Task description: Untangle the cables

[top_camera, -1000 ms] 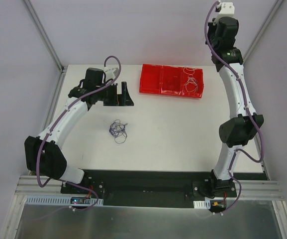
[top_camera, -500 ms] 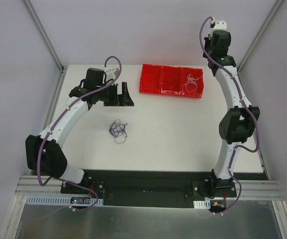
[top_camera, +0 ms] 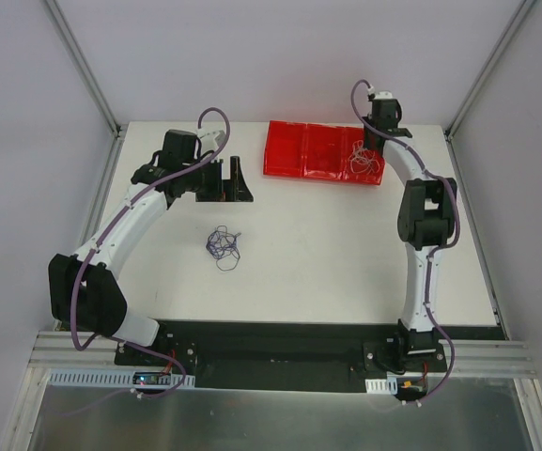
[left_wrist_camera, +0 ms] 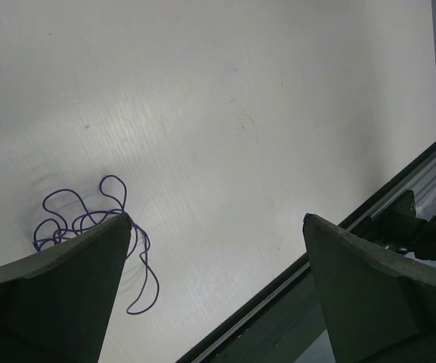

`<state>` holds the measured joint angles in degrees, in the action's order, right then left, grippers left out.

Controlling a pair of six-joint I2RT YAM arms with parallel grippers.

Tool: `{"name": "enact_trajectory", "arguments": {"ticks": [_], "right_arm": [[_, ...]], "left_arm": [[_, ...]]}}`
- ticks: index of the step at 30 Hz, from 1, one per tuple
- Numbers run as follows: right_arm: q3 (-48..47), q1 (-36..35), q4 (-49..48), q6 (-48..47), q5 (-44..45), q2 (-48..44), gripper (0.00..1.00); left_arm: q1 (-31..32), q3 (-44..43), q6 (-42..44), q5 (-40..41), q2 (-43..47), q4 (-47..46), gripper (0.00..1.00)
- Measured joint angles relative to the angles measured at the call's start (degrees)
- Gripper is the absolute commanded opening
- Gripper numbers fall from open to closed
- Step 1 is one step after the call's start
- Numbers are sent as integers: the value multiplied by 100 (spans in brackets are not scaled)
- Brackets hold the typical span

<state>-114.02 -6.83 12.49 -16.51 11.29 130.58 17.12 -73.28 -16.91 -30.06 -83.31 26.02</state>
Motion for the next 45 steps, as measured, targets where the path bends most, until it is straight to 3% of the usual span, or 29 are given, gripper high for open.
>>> {"name": "enact_trajectory", "arguments": {"ticks": [5,18,21,26,30,34,39,45], "right_arm": [[-223,0,162,33,-35,503,4],[-914,-2,1139,243,-20,538,69],[-903,-11,1523,321,4,216,76],[-160,-33,1812,634,-79,-964,79],[1537,-229,1484,1034,-503,-2527,79],[3309,-933,621,1589,-1460,-3530,79],[4658,-2339,-752,2540,-2863,-3405,69],[4717,-3547,-2173,3554,-3807,-2415,67]], "left_arm": [[0,4,0,-2,0,0,96],[0,15,4,15,-31,-4,96],[0,17,22,63,-37,-4,96],[0,50,66,210,-48,-2,92],[0,138,28,498,-114,-4,84],[0,463,-83,872,-101,-42,76],[-35,1414,-415,1545,302,-46,59],[-48,2476,-962,1845,1158,-94,61]]}}
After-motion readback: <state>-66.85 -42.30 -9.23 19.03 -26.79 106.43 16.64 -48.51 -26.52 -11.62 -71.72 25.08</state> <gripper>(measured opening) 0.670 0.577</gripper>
